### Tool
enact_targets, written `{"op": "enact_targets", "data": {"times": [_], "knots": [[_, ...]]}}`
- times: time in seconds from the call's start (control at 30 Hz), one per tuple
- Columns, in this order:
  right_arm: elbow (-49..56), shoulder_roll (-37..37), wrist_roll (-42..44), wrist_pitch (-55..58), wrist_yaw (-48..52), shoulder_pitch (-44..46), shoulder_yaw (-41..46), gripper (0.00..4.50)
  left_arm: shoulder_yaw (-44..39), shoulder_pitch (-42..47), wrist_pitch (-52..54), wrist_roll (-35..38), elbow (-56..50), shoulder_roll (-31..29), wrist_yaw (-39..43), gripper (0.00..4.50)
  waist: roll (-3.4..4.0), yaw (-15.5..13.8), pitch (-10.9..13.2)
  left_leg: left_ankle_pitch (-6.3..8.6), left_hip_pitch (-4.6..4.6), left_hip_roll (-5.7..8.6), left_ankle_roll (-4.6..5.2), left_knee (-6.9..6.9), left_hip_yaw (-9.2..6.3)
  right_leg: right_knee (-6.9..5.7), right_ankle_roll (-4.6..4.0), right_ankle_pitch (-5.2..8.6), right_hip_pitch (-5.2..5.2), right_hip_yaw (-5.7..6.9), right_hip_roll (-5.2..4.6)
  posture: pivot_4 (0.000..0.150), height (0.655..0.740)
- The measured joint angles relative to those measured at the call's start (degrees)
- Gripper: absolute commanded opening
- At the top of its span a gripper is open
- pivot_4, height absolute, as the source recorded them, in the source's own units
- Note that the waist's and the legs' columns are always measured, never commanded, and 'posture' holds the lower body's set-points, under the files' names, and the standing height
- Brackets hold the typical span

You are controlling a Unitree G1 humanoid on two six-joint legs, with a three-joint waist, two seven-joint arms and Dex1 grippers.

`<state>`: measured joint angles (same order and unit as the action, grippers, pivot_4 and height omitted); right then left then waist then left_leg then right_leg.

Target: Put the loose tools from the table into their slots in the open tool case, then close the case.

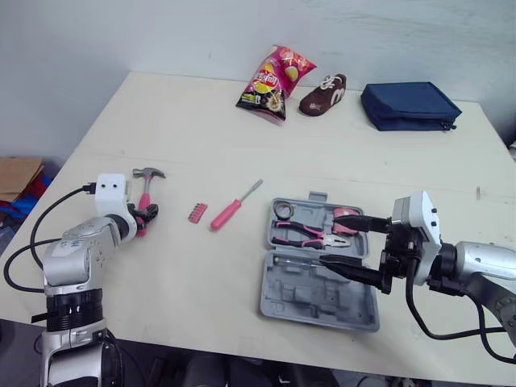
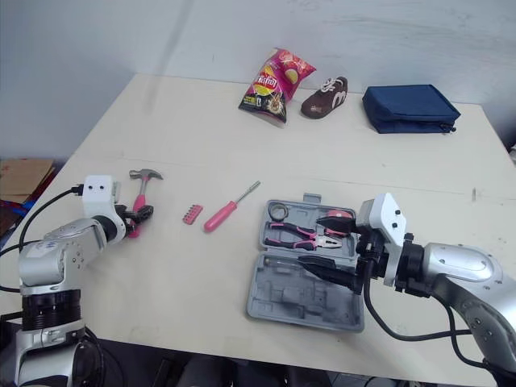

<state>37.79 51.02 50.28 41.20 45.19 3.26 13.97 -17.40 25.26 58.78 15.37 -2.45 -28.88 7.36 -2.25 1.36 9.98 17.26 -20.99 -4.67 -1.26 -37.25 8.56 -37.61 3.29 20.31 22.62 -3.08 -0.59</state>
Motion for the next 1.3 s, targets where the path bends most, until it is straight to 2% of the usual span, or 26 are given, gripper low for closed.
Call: {"op": "enact_targets", "data": {"times": [0.07, 0.13, 0.17, 0.37, 0.47, 0.57, 0.73, 0.83, 0.93, 1.17, 1.3], "knots": [[0.01, 0.01, 0.1, 0.01, -0.01, 0.02, 0.03, 4.5, -0.01, 0.73, -0.46, -0.06, 1.11, 0.11, 0.01, 1.59, 0.0, -0.07, 0.0, 0.0, -0.02, 0.0, 0.0, -0.05, 0.0, 0.0, 0.0, 0.0, 0.0, 0.0, -0.01, 0.15, 0.74], [-0.02, 0.11, 0.35, 0.1, 0.14, 0.04, 0.18, 4.5, 0.36, 0.96, -0.94, -0.37, 1.44, 0.0, 0.3, 0.69, 0.0, -0.02, 0.0, 0.0, -0.04, 0.0, 0.01, -0.08, 0.01, 0.0, 0.01, -0.01, 0.0, 0.0, -0.02, 0.15, 0.74], [-0.09, 0.27, 0.36, 0.1, 0.38, 0.1, 0.28, 4.5, 0.66, 0.96, -1.07, -0.35, 1.24, -0.33, 0.74, 0.56, 0.0, 0.01, 0.0, 0.0, -0.04, 0.0, 0.01, -0.08, 0.0, 0.0, 0.01, -0.01, 0.0, 0.0, -0.02, 0.15, 0.74], [-1.36, 1.75, 0.23, 0.07, 2.27, 1.4, 0.44, 4.5, 4.23, -0.92, -2.78, 1.59, -7.09, -9.3, 11.85, 0.56, -0.21, 0.45, 0.12, -0.07, -0.2, -0.05, -0.13, 0.04, 0.03, 0.01, -0.04, 0.02, 0.21, 0.02, 0.02, 0.15, 0.74], [-0.98, 3.84, 0.27, 0.39, 3.98, -2.79, 3.52, 4.5, 8.93, 0.61, -6.11, 3.54, -13.94, -13.08, 20.32, 0.56, -0.16, -0.29, 0.15, -0.06, -0.26, -0.02, -0.12, 0.07, -0.01, 0.15, -0.04, 0.04, 0.18, 0.03, 0.01, 0.15, 0.74], [0.81, 7.15, -0.18, 0.42, 7.39, -8.47, 7.31, 4.5, 16.76, 4.4, -9.31, 4.68, -17.55, -14.21, 28.25, 0.56, -0.15, -0.91, 0.16, -0.04, -0.24, 0.0, -0.09, 0.05, 0.03, 0.22, -0.04, 0.03, 0.12, 0.02, 0.02, 0.15, 0.74], [3.93, 8.05, -0.68, 0.65, 9.95, -14.46, 9.6, 4.5, 27.15, 9.37, -10.4, 8.93, -19.5, -12.13, 39.72, 0.56, -0.14, -0.11, 0.17, -0.06, -0.19, -0.04, -0.09, 0.0, 0.05, 0.11, -0.03, 0.03, 0.1, -0.02, 0.12, 0.15, 0.74], [5.66, 8.0, -1.8, 0.81, 10.49, -19.51, 11.85, 4.5, 31.84, 11.46, -10.47, 9.26, -19.42, -11.9, 43.8, 0.56, -0.12, 0.59, 0.18, -0.14, -0.1, -0.05, -0.15, 0.01, 0.02, 0.02, -0.03, 0.03, 0.1, -0.09, 0.19, 0.15, 0.74], [6.3, 7.97, -5.54, 0.4, 11.79, -26.35, 14.44, 4.5, 38.76, 14.81, -8.39, 8.72, -19.46, -9.38, 45.71, 0.56, -0.09, 0.25, 0.19, -0.2, -0.16, 0.02, -0.08, -0.04, -0.07, 0.0, 0.03, 0.03, 0.06, -0.12, 0.18, 0.15, 0.74], [7.21, 6.9, -8.29, 0.44, 11.55, -31.46, 16.49, 4.5, 49.27, 17.66, -7.56, 5.39, -17.32, -1.71, 46.01, 0.56, -0.1, 0.39, 0.19, -0.21, -0.16, 0.04, -0.03, -0.07, -0.07, -0.01, 0.09, 0.0, 0.05, -0.18, 0.2, 0.15, 0.74], [6.77, 6.4, -9.56, 0.43, 11.77, -33.54, 18.65, 4.5, 57.41, 21.35, -7.57, -1.45, -14.79, 0.46, 44.61, 0.56, -0.09, 0.29, 0.19, -0.22, -0.13, 0.07, -0.03, -0.13, -0.08, -0.02, 0.09, 0.0, 0.02, -0.2, 0.2, 0.15, 0.74]]}}
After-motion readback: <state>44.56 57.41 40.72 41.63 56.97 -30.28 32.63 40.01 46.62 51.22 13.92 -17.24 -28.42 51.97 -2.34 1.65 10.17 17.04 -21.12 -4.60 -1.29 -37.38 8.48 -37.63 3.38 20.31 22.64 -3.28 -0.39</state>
